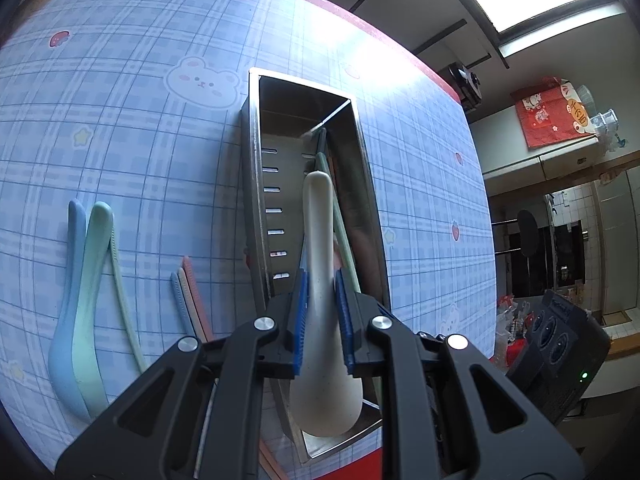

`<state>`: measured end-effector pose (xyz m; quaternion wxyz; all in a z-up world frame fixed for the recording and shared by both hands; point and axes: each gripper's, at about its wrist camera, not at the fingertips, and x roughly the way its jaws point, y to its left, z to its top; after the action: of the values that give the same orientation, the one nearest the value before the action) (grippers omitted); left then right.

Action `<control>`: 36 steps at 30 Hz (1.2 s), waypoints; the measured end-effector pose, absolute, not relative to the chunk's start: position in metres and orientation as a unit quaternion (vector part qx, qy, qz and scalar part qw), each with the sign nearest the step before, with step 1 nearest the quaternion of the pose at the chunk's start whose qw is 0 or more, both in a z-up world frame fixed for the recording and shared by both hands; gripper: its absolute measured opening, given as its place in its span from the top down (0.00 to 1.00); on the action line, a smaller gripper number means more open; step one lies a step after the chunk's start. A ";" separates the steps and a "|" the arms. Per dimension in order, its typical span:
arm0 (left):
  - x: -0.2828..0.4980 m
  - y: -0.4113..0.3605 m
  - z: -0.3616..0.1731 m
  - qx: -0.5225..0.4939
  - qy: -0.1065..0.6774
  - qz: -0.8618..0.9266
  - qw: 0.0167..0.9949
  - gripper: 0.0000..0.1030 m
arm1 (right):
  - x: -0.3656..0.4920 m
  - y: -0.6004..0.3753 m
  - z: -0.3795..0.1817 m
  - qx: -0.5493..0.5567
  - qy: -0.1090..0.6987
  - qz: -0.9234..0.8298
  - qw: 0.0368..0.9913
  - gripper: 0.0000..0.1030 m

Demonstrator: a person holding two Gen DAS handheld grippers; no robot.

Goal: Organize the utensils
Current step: 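Lower the white spoon and green chopstick into the steel tray and open both tools, then move the right tool to the pink chopstick and close on it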

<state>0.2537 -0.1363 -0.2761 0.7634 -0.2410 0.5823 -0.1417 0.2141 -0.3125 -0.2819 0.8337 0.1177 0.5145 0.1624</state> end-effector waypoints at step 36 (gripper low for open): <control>0.118 0.008 -0.222 -0.162 0.483 -0.079 0.857 0.39 | 0.118 -0.305 -0.233 0.109 0.466 0.175 0.860 0.16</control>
<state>0.1181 0.0084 -0.2224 0.8570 -0.1618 0.4828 -0.0787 0.1181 -0.3049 -0.2334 0.8604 0.1093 0.4660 0.1750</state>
